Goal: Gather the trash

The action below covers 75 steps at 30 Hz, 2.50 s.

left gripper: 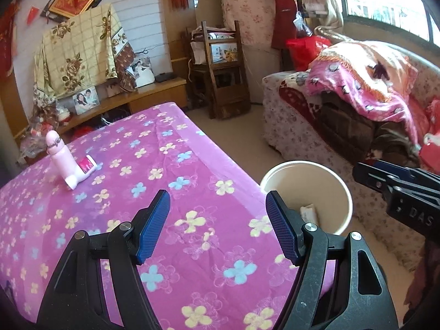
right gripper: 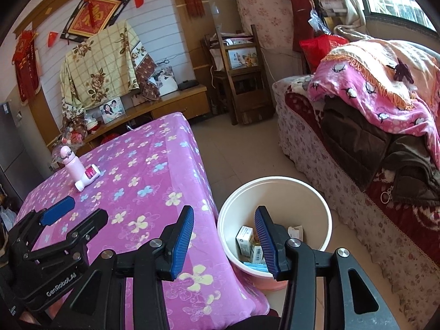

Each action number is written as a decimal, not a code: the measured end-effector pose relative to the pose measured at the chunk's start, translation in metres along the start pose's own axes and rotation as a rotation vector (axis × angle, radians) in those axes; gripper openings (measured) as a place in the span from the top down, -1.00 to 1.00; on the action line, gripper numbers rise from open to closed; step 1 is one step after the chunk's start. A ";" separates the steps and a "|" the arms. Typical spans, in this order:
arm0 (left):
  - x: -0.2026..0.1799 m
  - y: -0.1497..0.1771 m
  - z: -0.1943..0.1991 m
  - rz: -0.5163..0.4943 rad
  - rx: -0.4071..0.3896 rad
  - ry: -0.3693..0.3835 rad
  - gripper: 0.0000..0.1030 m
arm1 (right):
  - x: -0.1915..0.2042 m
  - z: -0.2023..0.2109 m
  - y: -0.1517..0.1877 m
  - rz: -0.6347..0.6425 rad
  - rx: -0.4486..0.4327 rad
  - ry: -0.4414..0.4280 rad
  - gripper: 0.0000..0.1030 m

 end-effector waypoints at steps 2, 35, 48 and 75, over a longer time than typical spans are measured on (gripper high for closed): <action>0.004 0.002 0.004 0.020 -0.005 0.004 -0.38 | 0.004 0.004 0.000 0.005 -0.006 -0.005 0.14; 0.010 -0.005 0.031 0.088 -0.076 0.032 -0.38 | 0.019 0.037 -0.001 0.045 -0.129 0.052 -0.41; 0.013 -0.005 0.033 0.098 -0.079 0.029 -0.38 | 0.018 0.036 -0.002 0.043 -0.130 0.058 -0.42; 0.018 -0.002 0.033 0.104 -0.075 0.023 -0.38 | 0.009 0.035 -0.006 0.039 -0.124 0.065 -0.43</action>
Point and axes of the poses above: each gripper's, at about its wrist camera, not at the fingertips, and z roughly against the way its jaws point, x to its left, y to its underside, the point moved 4 cm from there along -z, roughly the way its jaws point, and after that the axes turned 14 degrees about -z, right-handed, at the moved point
